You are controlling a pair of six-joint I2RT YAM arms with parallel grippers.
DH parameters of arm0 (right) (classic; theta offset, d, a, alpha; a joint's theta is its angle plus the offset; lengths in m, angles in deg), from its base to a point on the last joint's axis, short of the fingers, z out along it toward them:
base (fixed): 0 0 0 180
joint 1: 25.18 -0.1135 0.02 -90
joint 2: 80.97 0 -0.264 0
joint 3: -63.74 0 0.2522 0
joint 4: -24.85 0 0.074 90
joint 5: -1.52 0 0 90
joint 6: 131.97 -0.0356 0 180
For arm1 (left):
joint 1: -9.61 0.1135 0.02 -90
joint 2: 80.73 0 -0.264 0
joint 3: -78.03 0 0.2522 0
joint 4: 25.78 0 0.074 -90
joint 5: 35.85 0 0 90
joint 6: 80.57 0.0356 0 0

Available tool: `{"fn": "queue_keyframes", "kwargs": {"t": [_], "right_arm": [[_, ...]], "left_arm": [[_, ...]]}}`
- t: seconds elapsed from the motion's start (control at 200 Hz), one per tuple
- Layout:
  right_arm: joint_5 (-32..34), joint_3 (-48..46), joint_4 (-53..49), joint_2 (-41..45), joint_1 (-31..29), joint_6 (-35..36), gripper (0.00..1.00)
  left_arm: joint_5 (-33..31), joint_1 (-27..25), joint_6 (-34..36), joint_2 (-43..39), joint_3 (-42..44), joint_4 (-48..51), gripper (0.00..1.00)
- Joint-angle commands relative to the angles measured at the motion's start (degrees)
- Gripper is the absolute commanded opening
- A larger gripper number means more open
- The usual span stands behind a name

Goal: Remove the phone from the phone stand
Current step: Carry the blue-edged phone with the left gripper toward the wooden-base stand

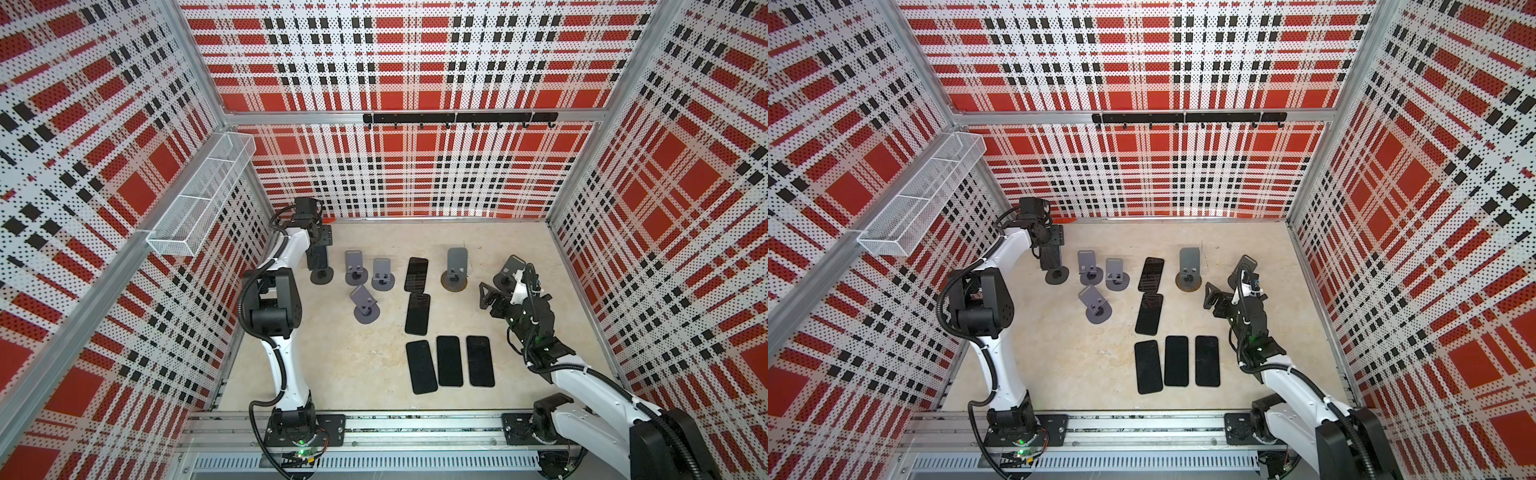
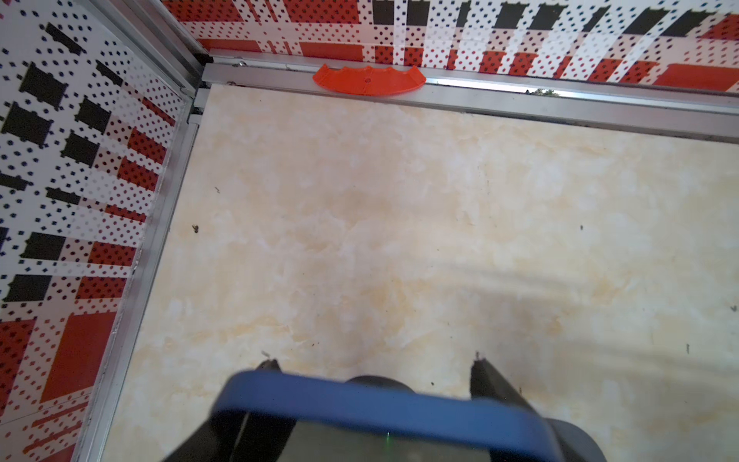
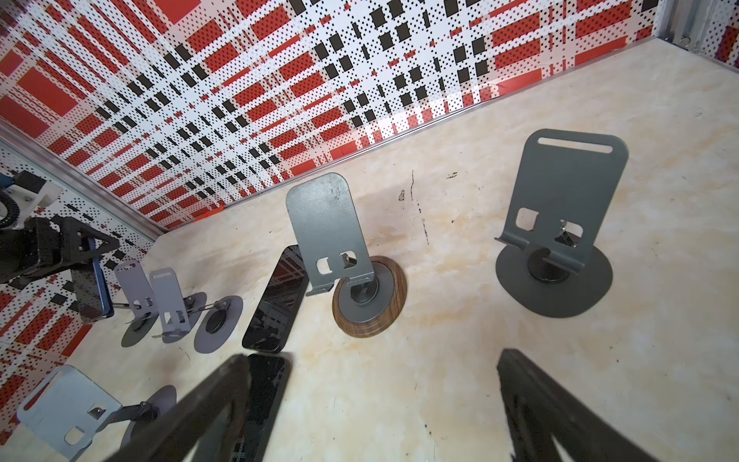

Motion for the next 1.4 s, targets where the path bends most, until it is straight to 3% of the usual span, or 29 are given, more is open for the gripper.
{"fn": "queue_keyframes", "kwargs": {"t": [0.0,0.246,0.381,0.641,1.032,1.258,1.393], "right_arm": [[-0.1,-0.3,1.3,0.1,-0.2,0.4,1.00],[0.0,-0.2,1.0,0.3,-0.2,0.4,1.00],[0.5,-0.2,0.7,0.3,-0.2,0.4,1.00],[4.8,-0.5,-1.0,1.8,-0.2,-0.3,1.00],[8.8,-0.2,-3.2,2.7,-0.2,-0.3,1.00],[22.2,0.0,-10.4,5.8,-0.2,-4.7,1.00],[24.6,-0.3,-11.1,7.3,-0.2,-4.9,1.00]], "left_arm": [[2.8,0.5,-0.5,-5.1,-0.7,0.4,0.72],[8.9,0.3,-3.5,-9.9,-1.6,2.0,0.70],[10.8,-2.9,-4.5,-13.0,-0.5,1.9,0.70],[8.5,-14.8,-6.8,-17.8,0.0,1.6,0.69],[6.8,-33.0,-16.0,-22.1,13.8,-9.0,0.67],[0.7,-45.9,-22.2,-20.4,20.0,-15.8,0.67],[0.7,-50.9,-27.0,-19.3,23.9,-21.0,0.68]]}}
